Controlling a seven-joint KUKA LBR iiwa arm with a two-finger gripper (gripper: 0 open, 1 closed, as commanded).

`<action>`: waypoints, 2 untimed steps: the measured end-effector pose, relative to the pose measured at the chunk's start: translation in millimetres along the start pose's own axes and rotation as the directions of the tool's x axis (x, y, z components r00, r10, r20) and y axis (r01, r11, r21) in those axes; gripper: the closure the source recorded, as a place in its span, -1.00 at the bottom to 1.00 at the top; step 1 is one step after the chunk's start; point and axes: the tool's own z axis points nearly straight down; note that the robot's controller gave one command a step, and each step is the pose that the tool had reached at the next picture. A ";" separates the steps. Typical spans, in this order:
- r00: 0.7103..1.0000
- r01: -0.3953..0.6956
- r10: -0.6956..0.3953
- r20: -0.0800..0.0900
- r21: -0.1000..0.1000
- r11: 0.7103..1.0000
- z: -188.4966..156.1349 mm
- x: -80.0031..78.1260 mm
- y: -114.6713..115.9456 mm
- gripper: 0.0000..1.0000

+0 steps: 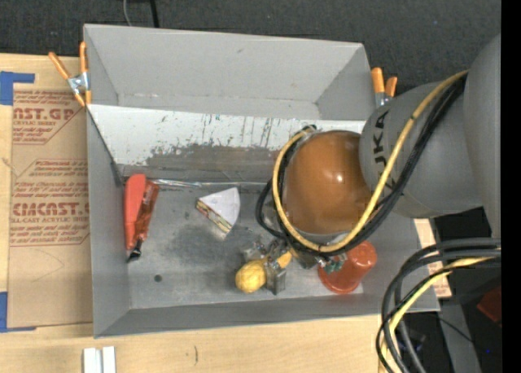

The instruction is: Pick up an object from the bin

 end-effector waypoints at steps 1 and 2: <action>1.000 0.000 0.000 0.001 0.000 1.000 -5.9 -0.4 0.1 1.00; 1.000 0.000 0.000 0.000 0.000 1.000 -11.4 -0.2 0.4 1.00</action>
Offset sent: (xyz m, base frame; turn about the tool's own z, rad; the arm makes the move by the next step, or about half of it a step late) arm -0.0002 0.0000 0.0289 0.0000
